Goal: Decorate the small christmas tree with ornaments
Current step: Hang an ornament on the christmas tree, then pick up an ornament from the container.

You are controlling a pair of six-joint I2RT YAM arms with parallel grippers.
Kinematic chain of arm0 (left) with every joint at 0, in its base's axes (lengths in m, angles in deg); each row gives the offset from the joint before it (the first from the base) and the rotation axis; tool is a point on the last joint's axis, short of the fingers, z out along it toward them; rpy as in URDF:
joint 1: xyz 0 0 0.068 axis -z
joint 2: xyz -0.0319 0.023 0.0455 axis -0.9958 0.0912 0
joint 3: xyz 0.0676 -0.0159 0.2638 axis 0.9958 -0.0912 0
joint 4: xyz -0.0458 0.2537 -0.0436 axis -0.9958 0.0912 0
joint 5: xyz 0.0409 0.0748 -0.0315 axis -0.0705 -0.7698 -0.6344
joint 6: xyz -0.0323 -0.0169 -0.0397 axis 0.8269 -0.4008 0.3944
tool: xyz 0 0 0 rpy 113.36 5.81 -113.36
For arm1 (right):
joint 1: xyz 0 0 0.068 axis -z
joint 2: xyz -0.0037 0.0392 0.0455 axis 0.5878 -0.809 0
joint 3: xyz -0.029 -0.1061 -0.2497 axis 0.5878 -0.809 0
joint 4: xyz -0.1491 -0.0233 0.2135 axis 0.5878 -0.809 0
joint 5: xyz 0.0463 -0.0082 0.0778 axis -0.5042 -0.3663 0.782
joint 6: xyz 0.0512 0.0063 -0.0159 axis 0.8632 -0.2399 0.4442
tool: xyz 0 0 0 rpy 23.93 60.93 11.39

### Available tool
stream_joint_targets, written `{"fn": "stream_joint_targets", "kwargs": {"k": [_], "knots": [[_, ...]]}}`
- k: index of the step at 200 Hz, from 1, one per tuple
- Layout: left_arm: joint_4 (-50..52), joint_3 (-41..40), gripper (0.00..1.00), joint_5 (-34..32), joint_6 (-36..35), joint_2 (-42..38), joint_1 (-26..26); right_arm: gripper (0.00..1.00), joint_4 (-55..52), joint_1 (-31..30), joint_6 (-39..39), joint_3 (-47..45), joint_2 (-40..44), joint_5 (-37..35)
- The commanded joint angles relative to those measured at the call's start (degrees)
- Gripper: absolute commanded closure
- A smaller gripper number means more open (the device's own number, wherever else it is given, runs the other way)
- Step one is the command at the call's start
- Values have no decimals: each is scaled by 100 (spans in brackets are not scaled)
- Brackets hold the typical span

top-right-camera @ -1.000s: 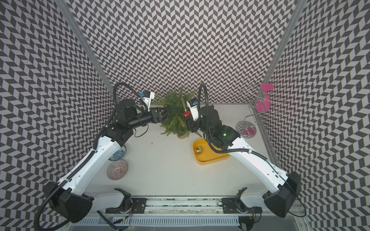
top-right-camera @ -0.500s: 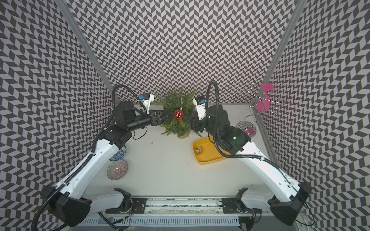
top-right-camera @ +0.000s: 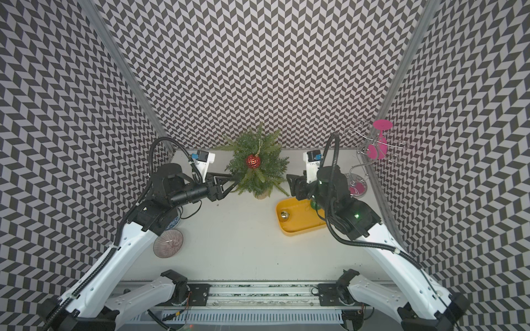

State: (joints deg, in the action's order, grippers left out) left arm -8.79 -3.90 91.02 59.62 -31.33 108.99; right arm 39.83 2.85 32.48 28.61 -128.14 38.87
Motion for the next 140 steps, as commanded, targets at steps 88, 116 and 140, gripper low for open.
{"fn": "stream_joint_targets", "kwargs": {"k": [88,116,140], "knots": [[-444,-1903,35,-1542,-5,-693,1714,37,692,669,1497,-2184,-90,1778],[-536,-2060,35,-1728,-4,-650,1900,37,763,558,1554,-2409,-552,2036],[-512,-2099,34,-1798,0,-576,1931,34,1105,439,1602,-2599,-789,2162]]}}
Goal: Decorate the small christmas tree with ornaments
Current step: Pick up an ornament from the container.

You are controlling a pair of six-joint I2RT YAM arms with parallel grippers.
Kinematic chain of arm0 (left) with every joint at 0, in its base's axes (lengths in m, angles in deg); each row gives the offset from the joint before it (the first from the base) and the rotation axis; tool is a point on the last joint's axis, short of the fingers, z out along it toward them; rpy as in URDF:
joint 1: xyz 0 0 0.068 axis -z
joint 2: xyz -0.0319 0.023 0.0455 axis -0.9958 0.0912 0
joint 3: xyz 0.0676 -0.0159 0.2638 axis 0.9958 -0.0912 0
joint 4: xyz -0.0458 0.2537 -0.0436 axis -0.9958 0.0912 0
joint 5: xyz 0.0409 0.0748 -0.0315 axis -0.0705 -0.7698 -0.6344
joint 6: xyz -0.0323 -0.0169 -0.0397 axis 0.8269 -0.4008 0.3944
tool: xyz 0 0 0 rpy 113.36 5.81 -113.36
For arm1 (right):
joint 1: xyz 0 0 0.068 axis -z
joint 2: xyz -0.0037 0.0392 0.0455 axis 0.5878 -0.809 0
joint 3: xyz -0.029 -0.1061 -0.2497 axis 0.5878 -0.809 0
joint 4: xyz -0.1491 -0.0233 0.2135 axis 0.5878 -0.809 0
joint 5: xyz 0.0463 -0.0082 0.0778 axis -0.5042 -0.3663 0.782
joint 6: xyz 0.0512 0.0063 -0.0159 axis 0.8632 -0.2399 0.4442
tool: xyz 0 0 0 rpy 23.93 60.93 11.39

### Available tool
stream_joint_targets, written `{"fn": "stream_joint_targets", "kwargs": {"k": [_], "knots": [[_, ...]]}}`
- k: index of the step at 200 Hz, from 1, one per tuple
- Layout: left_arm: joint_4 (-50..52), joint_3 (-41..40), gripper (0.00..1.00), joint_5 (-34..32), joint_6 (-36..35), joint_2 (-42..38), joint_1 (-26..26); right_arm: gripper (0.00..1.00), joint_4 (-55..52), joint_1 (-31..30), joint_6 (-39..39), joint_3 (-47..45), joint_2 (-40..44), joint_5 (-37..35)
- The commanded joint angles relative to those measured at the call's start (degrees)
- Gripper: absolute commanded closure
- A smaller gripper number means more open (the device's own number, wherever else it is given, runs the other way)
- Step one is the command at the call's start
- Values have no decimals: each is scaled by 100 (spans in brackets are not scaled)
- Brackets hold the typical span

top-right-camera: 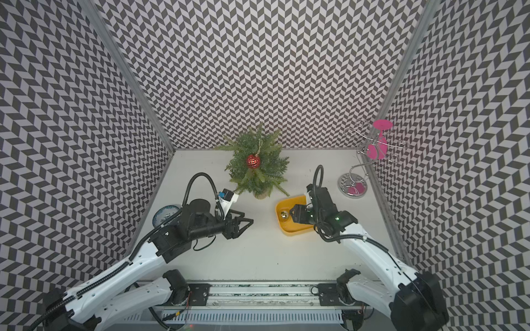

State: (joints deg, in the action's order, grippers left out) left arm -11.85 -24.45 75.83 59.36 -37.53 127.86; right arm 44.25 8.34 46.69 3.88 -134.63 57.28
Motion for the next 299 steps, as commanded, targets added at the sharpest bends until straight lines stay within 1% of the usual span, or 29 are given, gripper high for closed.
{"fn": "stream_joint_targets", "kwargs": {"k": [1,19,26,30,51,98,125,140,178,214,299], "knots": [[-202,-45,34,-284,24,53,47,34,673,-113,190,-128,-151,324],[-191,-51,34,-305,24,177,83,32,893,-123,245,-204,-367,348],[-207,-63,34,-325,22,225,108,32,948,-119,259,-200,-467,371],[-214,-64,34,-341,162,239,120,32,997,-126,271,-202,-523,381],[-284,-103,34,-406,186,319,164,32,1252,-165,324,-217,-847,375],[-221,-29,34,-450,74,517,173,31,1367,-218,272,50,-1568,182],[-198,-4,34,-466,74,601,170,28,1394,-228,277,156,-1795,64],[-200,-10,34,-482,-79,630,168,28,1468,-231,312,182,-1915,39],[-193,33,34,-492,-142,727,169,28,1494,-240,374,258,-2184,-238],[-189,67,35,-488,-180,807,173,28,1369,-240,403,350,-2352,-687],[-219,135,35,-491,-225,974,173,31,1446,-240,275,548,-2718,-684]]}}
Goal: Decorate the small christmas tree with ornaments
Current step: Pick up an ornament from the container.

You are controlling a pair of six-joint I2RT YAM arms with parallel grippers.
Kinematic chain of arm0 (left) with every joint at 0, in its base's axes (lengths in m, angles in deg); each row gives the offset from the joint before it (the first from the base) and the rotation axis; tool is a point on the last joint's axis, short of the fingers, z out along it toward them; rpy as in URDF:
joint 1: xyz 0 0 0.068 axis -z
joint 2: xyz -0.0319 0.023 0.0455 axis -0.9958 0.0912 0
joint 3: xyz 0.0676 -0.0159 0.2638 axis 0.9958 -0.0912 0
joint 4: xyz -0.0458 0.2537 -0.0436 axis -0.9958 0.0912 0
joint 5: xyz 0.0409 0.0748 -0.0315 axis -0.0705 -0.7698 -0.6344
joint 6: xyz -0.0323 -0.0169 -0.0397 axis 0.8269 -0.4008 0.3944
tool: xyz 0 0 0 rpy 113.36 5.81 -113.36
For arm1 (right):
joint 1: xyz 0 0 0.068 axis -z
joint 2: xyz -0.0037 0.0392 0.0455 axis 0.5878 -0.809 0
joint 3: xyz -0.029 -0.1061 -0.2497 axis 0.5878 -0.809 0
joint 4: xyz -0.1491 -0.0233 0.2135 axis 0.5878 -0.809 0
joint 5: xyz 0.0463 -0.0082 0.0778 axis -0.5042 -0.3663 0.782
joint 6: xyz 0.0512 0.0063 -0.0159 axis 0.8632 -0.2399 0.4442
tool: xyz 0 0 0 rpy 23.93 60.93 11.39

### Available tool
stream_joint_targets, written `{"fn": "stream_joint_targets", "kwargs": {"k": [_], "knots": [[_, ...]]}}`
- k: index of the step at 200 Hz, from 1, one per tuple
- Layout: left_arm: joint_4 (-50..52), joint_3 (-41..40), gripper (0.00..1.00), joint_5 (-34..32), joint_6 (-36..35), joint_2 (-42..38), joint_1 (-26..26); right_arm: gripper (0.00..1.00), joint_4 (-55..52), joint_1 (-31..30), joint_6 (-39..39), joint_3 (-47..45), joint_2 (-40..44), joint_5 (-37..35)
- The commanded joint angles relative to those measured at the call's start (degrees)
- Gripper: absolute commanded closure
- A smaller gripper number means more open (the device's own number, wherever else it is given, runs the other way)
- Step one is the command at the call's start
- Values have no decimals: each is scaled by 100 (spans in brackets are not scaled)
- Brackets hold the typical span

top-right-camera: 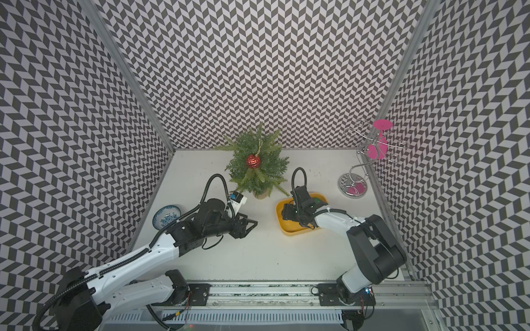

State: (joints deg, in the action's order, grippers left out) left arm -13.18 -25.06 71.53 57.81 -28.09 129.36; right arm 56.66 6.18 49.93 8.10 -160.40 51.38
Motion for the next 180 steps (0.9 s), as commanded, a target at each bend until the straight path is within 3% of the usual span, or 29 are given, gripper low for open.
{"fn": "stream_joint_targets", "kwargs": {"k": [1,104,180], "knots": [[-88,198,35,-61,-74,30,23,31,205,-23,-48,131,-142,-94],[-134,307,35,-87,-75,170,23,40,168,-4,-203,51,131,-79],[-197,684,35,-132,36,55,5,40,-588,227,-372,154,1617,-9]]}}
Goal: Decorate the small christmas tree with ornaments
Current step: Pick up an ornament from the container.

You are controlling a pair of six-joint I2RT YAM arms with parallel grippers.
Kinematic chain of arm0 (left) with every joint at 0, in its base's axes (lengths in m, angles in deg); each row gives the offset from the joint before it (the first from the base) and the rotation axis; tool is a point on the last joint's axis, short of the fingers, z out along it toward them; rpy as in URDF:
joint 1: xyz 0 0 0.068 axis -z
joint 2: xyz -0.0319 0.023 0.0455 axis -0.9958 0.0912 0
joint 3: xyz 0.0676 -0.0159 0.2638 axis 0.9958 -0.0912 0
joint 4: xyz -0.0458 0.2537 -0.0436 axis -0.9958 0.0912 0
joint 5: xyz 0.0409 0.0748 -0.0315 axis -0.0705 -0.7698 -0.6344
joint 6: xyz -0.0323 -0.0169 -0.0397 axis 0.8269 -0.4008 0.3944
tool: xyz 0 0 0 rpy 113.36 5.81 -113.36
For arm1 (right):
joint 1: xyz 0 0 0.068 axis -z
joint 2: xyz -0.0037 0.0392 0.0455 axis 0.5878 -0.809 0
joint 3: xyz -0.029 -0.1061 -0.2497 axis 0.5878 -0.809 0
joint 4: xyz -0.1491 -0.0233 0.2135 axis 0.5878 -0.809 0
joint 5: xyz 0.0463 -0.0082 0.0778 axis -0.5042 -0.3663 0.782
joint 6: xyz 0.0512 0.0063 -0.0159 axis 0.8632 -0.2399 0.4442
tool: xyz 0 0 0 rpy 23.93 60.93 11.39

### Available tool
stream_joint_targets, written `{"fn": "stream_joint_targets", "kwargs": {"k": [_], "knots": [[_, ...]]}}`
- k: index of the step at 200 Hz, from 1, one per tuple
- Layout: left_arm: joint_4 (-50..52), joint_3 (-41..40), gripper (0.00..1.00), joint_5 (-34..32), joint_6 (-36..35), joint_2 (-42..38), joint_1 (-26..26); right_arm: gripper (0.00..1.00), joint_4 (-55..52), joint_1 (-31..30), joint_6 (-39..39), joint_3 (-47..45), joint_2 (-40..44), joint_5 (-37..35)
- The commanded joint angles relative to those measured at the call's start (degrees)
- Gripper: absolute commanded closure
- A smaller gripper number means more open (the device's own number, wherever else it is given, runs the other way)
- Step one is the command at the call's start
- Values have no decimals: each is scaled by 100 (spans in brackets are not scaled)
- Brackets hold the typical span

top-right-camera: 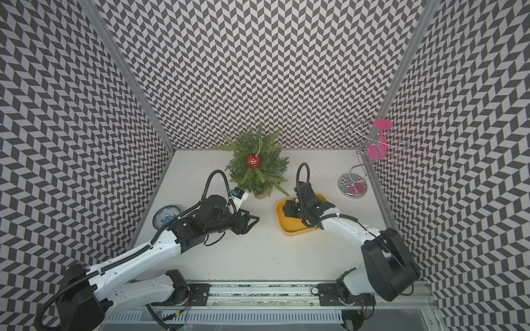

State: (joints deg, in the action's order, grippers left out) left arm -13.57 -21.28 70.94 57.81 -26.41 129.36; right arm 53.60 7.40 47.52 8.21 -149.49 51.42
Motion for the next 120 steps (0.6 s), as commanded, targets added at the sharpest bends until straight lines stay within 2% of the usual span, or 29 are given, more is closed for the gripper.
{"fn": "stream_joint_targets", "kwargs": {"k": [1,29,58,96,120], "knots": [[-162,310,35,-77,40,-117,9,40,-303,102,-136,151,552,-12],[-235,482,35,-114,142,-249,-12,40,-491,138,-299,280,1274,138],[-340,667,35,-41,289,-340,-78,39,-485,166,-580,480,1912,637],[-550,954,35,291,558,-384,-343,39,-941,187,-865,1236,1981,1466],[-900,1004,35,970,978,-457,-815,39,-1021,184,-916,1674,1934,2044]]}}
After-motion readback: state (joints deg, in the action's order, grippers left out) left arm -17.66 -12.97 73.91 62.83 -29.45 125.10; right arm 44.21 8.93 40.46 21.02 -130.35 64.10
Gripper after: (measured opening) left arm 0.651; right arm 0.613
